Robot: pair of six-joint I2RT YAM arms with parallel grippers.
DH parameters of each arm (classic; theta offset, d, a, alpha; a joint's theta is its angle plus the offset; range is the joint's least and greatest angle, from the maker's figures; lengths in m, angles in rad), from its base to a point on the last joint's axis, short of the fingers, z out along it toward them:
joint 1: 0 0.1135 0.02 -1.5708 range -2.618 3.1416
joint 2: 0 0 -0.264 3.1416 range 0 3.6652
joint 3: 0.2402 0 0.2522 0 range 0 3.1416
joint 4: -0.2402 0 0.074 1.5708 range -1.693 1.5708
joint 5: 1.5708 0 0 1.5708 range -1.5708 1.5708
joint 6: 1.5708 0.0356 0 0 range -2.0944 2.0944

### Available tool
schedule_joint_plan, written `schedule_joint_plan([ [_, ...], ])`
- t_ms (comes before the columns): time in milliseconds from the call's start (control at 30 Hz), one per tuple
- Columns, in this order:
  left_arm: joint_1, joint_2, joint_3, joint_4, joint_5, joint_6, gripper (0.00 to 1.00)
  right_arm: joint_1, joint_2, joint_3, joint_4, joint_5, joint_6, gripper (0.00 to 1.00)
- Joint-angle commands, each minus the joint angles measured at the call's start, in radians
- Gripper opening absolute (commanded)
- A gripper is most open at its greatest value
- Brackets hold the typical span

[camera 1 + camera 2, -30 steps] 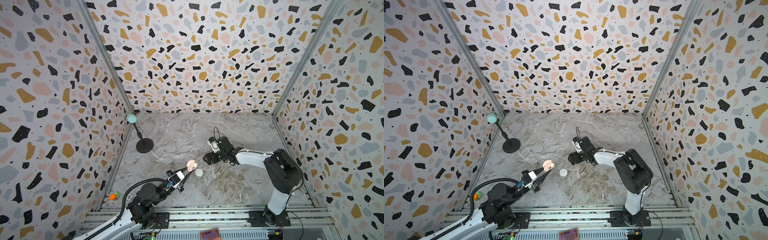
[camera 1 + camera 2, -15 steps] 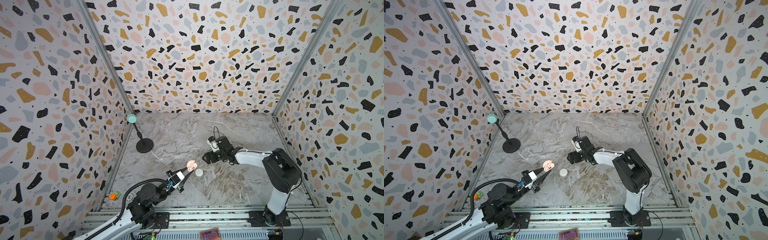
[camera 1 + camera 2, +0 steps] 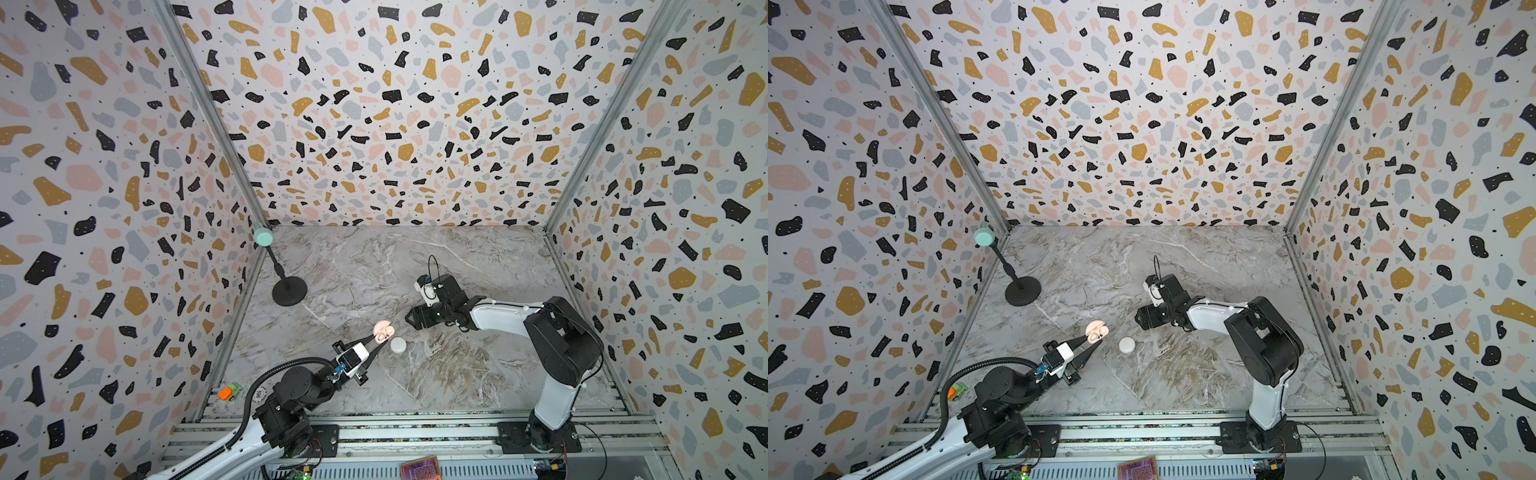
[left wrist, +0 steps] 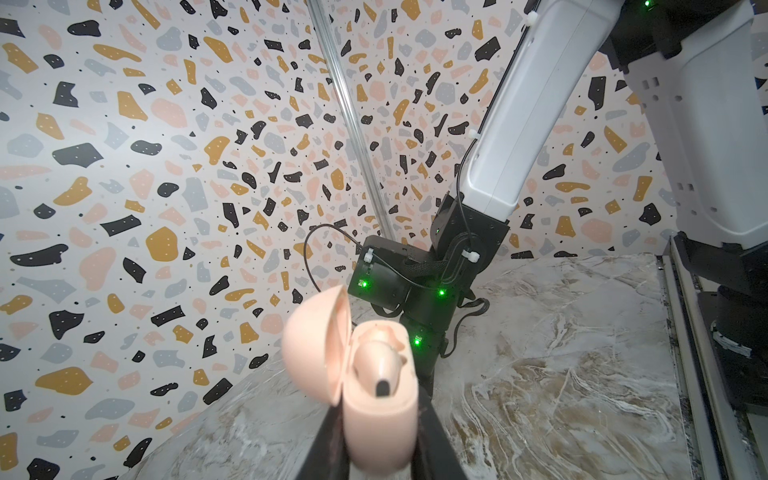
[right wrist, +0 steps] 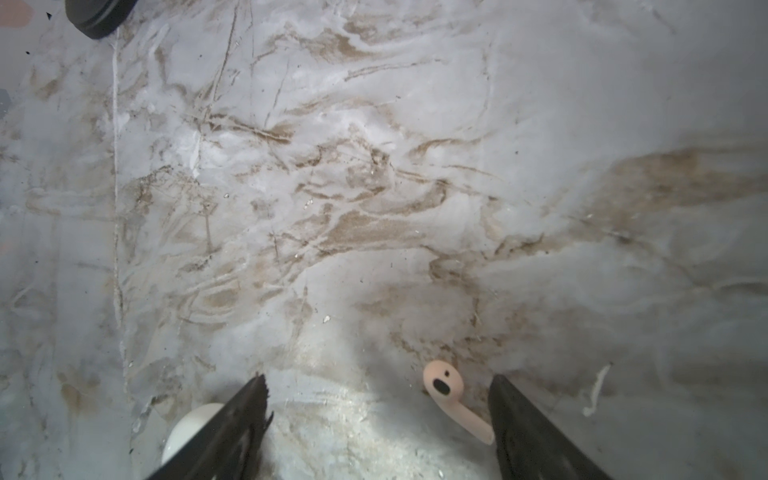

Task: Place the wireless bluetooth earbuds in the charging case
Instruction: 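Move the right gripper over the other pink earbud on the table, then lower the open right gripper around the pink earbud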

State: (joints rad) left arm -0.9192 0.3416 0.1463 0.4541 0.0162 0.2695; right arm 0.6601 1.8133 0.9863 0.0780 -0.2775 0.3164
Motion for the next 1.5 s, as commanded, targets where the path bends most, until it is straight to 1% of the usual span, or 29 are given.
schedule_joint_plan([
  [0,0.005,-0.012,-0.008,0.068,-0.005,-0.001,0.0,-0.002,0.0,-0.011,0.0,-0.011,0.014,0.83],
  [200,0.005,-0.011,-0.008,0.069,-0.004,-0.005,0.0,0.001,0.001,-0.023,0.003,-0.014,0.019,0.8],
  [300,0.005,-0.012,-0.008,0.069,-0.005,-0.005,0.0,0.0,-0.001,-0.024,-0.001,-0.023,0.02,0.76],
  [500,0.004,-0.012,-0.008,0.07,-0.004,-0.008,0.0,0.009,-0.016,-0.045,0.001,-0.024,0.033,0.75],
  [833,0.004,-0.011,-0.007,0.069,-0.004,-0.011,0.0,0.064,-0.034,-0.066,0.004,0.002,0.071,0.73],
  [1033,0.005,-0.016,-0.007,0.064,-0.004,-0.012,0.0,0.109,-0.06,-0.062,-0.02,0.054,0.11,0.72],
  [1167,0.005,-0.016,-0.004,0.063,-0.001,-0.013,0.0,0.108,-0.071,-0.034,-0.093,0.12,0.145,0.65],
  [1300,0.005,-0.022,-0.005,0.06,-0.001,-0.013,0.0,0.108,-0.114,-0.014,-0.139,0.15,0.187,0.62],
  [1367,0.005,-0.024,-0.004,0.058,-0.001,-0.013,0.0,0.108,-0.135,0.003,-0.171,0.178,0.223,0.59],
  [1400,0.005,-0.024,-0.005,0.058,0.0,-0.014,0.0,0.106,-0.141,0.016,-0.203,0.21,0.256,0.58],
  [1467,0.005,-0.025,-0.005,0.06,-0.001,-0.014,0.0,0.099,-0.144,0.045,-0.241,0.228,0.298,0.57],
])
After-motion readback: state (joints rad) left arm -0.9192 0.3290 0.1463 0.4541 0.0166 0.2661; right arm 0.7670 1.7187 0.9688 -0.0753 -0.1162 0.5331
